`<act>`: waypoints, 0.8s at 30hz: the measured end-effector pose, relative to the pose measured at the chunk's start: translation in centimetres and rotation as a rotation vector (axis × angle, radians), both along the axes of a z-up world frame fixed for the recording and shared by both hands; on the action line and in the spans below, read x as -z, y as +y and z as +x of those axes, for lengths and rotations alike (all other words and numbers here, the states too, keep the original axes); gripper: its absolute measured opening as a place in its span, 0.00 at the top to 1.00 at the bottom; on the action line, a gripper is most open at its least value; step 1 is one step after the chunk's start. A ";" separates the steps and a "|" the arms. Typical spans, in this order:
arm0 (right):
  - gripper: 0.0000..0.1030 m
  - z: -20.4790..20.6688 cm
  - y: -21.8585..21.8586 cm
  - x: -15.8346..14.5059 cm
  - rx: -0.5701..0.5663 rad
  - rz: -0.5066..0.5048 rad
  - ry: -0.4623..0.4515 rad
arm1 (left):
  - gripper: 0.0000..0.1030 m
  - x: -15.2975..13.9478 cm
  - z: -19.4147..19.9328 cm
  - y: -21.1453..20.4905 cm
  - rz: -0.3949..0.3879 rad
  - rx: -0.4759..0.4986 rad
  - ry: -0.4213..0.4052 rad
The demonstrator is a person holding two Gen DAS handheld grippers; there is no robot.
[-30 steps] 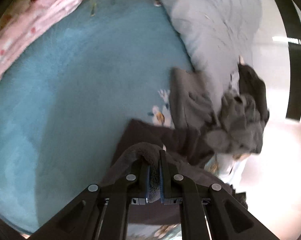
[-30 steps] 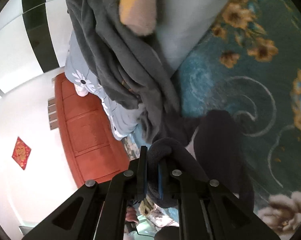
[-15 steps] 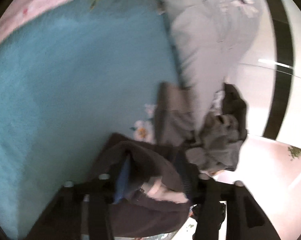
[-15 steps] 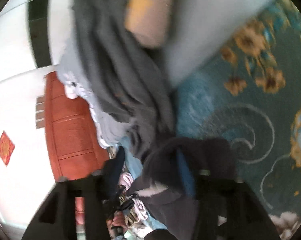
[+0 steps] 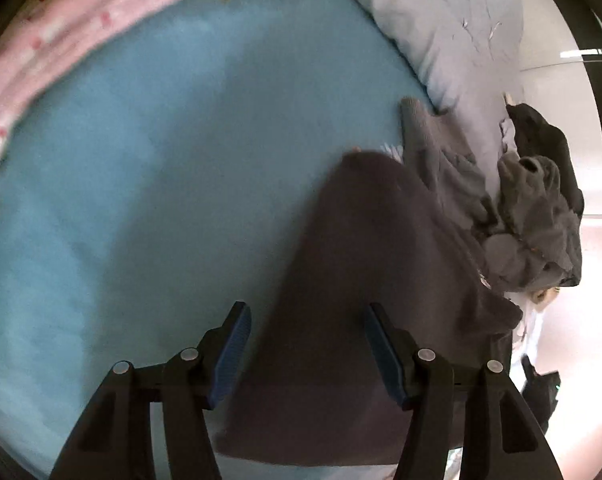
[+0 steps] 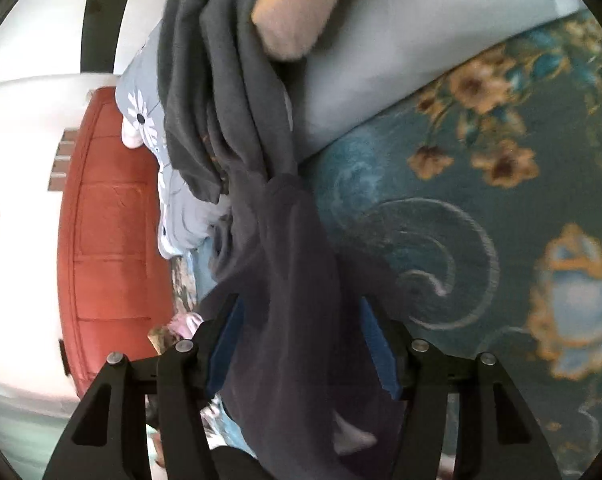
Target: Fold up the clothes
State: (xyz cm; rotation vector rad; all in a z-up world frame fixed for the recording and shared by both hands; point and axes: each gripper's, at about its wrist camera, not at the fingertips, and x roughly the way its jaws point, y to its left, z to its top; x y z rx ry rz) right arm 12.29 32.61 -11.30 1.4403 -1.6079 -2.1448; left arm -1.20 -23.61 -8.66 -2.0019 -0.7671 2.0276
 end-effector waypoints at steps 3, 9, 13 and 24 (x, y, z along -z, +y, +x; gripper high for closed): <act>0.47 -1.0 -0.9 0.2 0.016 0.009 -0.044 | 0.65 -0.4 -0.1 0.6 -0.034 0.022 0.010; 0.92 -1.1 -1.0 -2.8 -0.043 0.129 -0.011 | 0.92 -3.5 0.1 0.5 -0.070 0.073 0.157; 0.92 0.0 0.1 -4.3 -0.014 0.203 0.047 | 0.91 -2.9 -0.2 -0.6 -0.101 0.028 0.145; 0.73 1.8 0.9 -2.3 -0.032 0.250 -0.107 | 0.72 -6.0 2.6 -1.9 -0.093 -0.035 0.172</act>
